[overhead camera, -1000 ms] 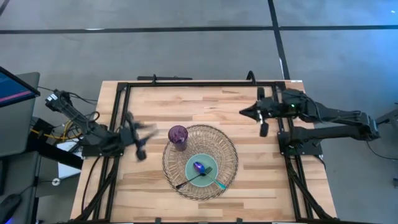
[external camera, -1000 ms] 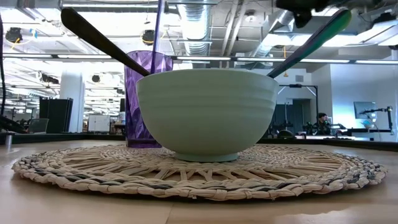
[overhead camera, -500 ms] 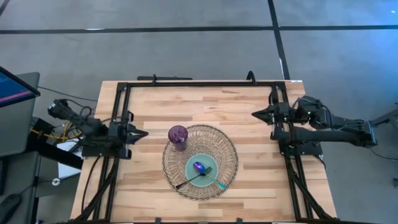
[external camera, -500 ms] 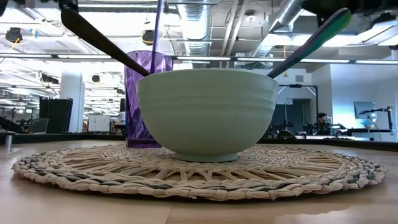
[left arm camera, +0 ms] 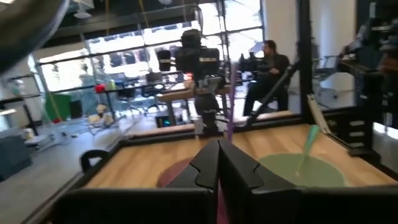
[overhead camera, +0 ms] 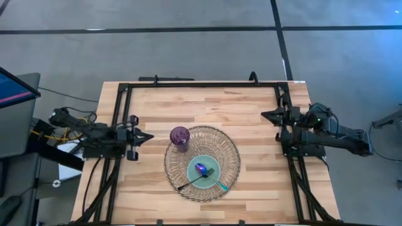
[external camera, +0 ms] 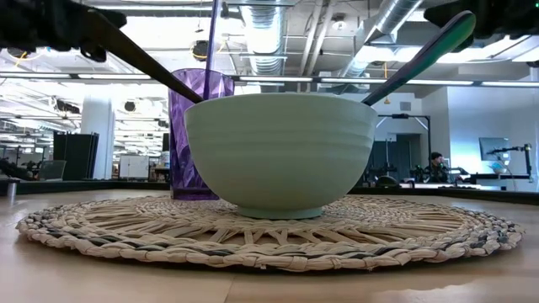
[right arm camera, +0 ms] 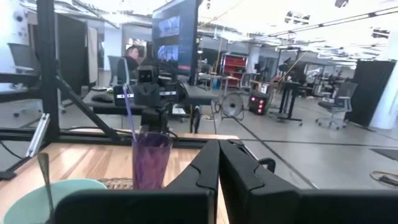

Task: Pick & Place Utensil
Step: Return to Home Position

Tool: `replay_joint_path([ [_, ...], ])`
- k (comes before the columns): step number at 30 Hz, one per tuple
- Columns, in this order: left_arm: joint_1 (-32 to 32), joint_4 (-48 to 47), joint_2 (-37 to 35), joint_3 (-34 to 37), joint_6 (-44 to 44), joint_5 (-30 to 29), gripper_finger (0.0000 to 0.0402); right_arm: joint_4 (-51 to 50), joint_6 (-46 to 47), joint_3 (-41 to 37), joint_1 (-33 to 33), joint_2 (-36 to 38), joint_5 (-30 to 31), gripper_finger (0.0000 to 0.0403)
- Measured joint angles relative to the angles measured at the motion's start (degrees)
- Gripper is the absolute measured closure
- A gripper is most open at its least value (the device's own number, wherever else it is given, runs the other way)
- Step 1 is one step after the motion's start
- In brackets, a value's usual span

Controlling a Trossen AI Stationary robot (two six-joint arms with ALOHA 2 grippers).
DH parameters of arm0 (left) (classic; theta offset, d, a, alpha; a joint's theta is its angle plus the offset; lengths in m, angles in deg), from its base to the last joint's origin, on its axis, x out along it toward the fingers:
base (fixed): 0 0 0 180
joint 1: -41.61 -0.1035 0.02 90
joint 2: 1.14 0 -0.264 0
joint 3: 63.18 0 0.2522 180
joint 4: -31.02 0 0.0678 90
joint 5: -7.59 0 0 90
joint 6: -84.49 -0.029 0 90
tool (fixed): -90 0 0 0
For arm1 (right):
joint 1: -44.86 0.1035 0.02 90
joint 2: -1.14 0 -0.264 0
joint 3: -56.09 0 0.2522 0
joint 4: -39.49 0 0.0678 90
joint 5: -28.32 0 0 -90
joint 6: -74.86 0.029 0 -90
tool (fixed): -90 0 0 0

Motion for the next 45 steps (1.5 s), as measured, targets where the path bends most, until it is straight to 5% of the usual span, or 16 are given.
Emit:
replay_joint_path([
  [15,-11.2,-1.6,0.0,5.2,8.6,5.9,0.0395,-0.5,-1.1,-8.2,-3.2,7.8,-0.6,0.0400],
  [45,-12.1,-1.1,0.5,5.1,10.0,5.3,0.0389,-2.7,11.4,-11.0,-2.3,7.6,-3.4,0.0400],
])
